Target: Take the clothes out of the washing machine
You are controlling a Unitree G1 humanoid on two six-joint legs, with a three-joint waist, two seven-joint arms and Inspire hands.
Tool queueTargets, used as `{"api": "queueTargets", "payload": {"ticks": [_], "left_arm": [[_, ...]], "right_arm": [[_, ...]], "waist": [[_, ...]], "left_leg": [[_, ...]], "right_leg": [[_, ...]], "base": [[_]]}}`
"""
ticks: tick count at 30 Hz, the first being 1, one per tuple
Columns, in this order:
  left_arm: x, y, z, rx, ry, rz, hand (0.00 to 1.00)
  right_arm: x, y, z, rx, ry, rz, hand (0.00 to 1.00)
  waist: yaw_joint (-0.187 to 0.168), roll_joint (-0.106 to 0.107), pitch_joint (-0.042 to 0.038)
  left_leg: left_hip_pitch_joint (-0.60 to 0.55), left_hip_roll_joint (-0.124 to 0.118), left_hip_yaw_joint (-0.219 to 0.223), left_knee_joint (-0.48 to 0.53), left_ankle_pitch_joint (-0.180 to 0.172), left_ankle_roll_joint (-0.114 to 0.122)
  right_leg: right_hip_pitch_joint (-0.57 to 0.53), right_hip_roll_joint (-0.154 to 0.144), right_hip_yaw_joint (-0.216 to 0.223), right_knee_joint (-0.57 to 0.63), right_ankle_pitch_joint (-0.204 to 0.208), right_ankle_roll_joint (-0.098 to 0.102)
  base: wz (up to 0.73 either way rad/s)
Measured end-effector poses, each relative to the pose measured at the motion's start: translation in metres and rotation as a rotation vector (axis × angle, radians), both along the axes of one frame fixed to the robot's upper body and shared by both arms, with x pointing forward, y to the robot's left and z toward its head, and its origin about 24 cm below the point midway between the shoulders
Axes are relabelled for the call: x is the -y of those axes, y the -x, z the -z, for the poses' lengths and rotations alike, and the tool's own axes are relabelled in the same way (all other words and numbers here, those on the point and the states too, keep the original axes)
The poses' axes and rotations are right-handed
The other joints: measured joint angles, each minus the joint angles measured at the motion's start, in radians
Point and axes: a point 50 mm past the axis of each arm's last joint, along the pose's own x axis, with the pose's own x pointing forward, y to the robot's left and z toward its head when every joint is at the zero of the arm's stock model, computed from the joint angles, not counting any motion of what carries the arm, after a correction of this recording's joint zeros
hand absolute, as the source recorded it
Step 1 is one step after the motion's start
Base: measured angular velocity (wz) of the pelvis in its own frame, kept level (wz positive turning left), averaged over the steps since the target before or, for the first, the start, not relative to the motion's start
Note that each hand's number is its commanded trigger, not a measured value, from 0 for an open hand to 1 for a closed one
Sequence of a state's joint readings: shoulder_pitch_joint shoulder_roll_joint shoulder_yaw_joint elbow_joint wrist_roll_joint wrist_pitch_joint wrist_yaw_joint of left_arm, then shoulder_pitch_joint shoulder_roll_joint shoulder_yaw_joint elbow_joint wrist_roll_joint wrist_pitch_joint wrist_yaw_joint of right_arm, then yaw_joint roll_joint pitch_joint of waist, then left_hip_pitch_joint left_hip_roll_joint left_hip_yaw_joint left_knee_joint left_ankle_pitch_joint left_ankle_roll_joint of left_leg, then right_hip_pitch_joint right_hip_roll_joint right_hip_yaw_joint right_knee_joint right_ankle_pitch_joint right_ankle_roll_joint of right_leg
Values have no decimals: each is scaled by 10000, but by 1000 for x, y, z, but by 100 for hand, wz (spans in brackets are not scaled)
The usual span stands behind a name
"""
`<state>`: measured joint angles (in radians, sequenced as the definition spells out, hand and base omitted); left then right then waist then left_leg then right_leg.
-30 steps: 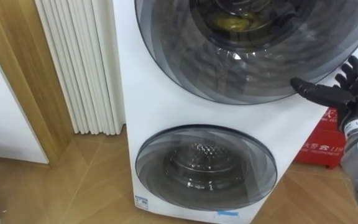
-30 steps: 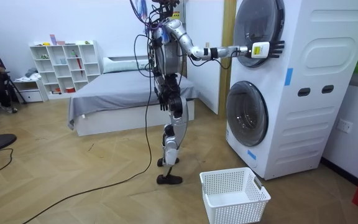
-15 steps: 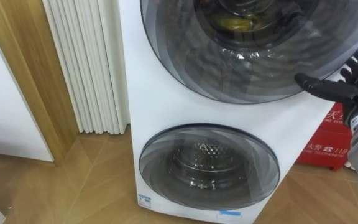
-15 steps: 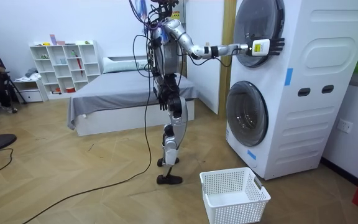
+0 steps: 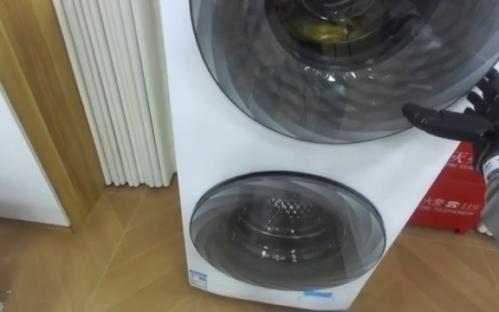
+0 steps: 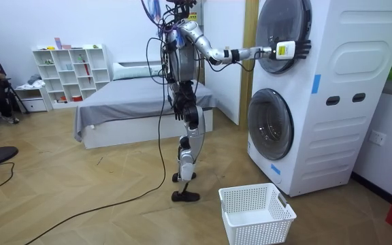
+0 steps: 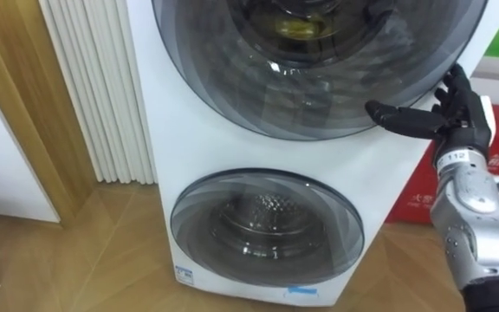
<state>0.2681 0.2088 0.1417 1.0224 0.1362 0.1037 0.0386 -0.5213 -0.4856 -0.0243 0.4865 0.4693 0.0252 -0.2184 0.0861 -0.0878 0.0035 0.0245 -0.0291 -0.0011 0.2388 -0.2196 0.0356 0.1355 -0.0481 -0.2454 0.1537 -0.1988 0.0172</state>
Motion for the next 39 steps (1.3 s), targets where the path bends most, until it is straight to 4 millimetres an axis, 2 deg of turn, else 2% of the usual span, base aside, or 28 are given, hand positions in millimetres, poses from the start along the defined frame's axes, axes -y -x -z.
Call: {"api": "queueTargets", "payload": {"ticks": [12,19,25,30,39], "left_arm": [[0,0,0,106,162,421,0],[4,1,1,3,269,720,0],[3,-5,1,139,239,831,0],[3,-6,1,147,216,951,0],[3,-7,1,109,236,1254,0]], "right_arm": [[-10,2,-33,885,500,-753,0],[-14,5,-52,1539,869,-956,0],[-24,9,-67,2153,1480,-1262,0],[-32,19,-67,2425,1689,-1607,0],[-42,33,-65,2620,2290,-2021,0]], "waist": [[-48,120,-62],[-61,125,-52],[-247,86,-23],[-241,-28,39],[-268,-41,12]], "left_leg": [[49,2,-26,-42,0,0],[66,22,-31,-80,0,-1],[56,41,5,-161,0,-3],[145,67,15,-208,-2,-6],[233,171,-42,-275,-3,-9]], "right_leg": [[-64,24,231,1,3,-5],[-52,50,262,-10,3,-5],[-130,64,315,-9,3,-5],[-163,86,445,-7,4,-7],[-163,171,333,-8,9,-14]], "base": [[-6],[-2],[-3],[-19],[-8]]}}
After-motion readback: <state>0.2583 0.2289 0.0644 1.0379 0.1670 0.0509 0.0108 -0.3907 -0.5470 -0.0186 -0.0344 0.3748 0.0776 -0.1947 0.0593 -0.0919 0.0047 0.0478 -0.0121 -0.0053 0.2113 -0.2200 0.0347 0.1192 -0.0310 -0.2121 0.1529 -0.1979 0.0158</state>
